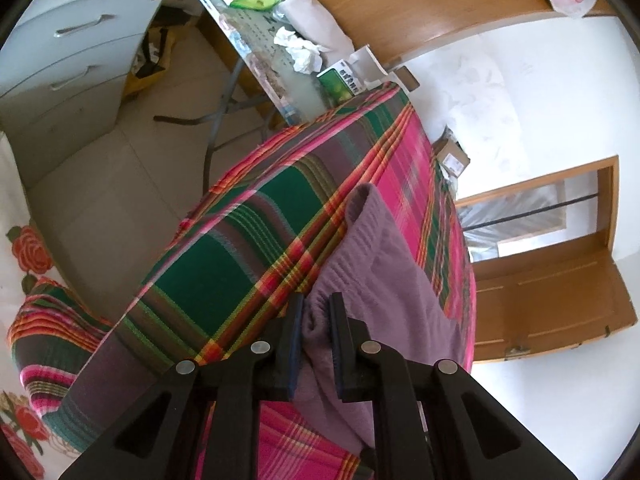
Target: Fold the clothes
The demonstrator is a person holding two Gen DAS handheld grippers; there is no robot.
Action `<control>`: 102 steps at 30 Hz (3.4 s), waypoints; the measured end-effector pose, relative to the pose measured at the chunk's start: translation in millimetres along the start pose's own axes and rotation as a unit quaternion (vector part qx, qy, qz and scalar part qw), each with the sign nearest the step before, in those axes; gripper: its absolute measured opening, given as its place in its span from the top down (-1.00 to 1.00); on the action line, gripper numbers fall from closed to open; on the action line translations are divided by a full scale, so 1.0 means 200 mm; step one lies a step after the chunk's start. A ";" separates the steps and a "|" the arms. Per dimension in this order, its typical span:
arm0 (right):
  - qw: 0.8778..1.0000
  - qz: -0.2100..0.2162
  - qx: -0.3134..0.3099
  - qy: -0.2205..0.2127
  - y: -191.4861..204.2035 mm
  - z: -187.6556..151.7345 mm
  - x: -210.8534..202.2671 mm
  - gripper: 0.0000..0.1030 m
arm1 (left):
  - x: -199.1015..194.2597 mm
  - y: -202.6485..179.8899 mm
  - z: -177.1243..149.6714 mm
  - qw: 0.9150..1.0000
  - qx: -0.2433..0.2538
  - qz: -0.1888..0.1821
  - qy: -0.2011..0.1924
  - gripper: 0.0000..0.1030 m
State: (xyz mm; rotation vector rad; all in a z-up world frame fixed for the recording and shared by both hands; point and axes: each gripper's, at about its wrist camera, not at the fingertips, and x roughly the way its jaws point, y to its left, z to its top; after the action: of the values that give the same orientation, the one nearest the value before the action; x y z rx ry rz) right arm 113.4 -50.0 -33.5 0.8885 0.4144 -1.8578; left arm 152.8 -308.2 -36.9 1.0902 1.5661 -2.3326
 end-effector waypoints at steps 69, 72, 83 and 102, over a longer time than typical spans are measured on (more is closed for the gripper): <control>0.994 -0.076 -0.071 0.023 0.29 0.31 0.35 -0.03 | -0.17 0.08 -0.08 0.999 -0.037 0.000 -0.011 0.49; 0.995 -0.077 -0.067 0.022 0.29 0.31 0.35 0.03 | -0.16 0.08 -0.08 0.999 -0.035 0.002 -0.006 0.49; 0.995 -0.079 -0.057 0.008 0.27 0.32 0.33 0.49 | -0.15 0.03 -0.03 1.000 -0.021 0.002 -0.006 0.45; 0.996 -0.077 -0.036 -0.021 0.23 0.32 0.27 0.75 | -0.09 0.03 0.04 0.998 -0.061 -0.030 0.010 0.13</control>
State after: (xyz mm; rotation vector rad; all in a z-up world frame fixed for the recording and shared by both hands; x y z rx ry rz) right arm 116.0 -144.2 -25.1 0.7871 0.5326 -1.9853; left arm 165.4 -321.9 -27.5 1.0572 1.7453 -2.2352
